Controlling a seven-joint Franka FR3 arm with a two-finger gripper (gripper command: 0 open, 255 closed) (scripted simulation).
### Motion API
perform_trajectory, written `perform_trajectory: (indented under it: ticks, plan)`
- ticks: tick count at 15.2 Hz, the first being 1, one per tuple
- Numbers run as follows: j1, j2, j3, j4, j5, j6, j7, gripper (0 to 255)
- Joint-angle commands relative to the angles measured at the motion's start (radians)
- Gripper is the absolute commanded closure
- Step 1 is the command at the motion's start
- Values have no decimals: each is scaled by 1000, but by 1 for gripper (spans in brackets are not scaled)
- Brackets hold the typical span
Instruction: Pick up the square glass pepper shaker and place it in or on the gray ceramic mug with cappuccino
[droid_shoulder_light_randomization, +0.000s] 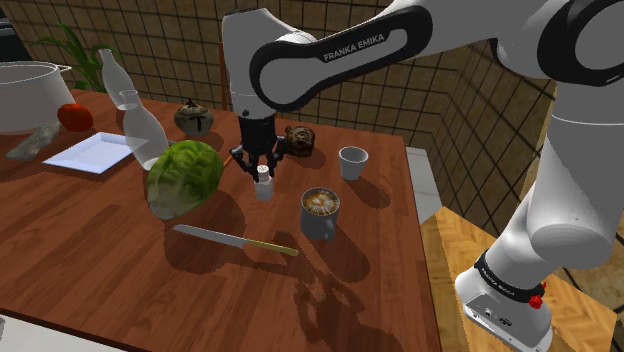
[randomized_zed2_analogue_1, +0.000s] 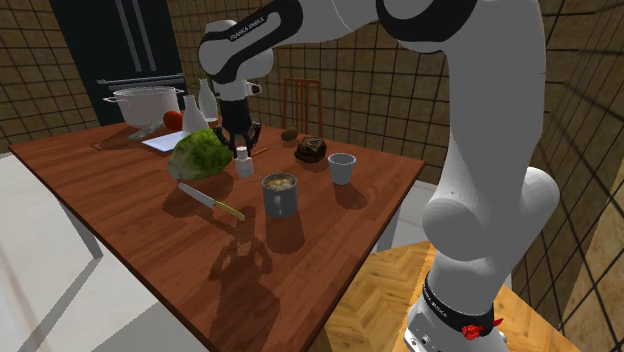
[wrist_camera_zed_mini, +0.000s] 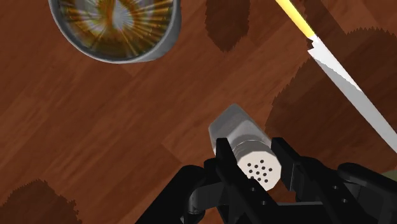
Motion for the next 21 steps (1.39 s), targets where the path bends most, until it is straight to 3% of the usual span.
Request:
perform_trajectory:
  ticks: [1,19,21]
  plan:
    - [1,-6,2,23,4,-28,-2,255]
    - [12,-22,11,237,17,-256,-15,255]
    - [-17,-120,16,129,61,-234,-34,255]
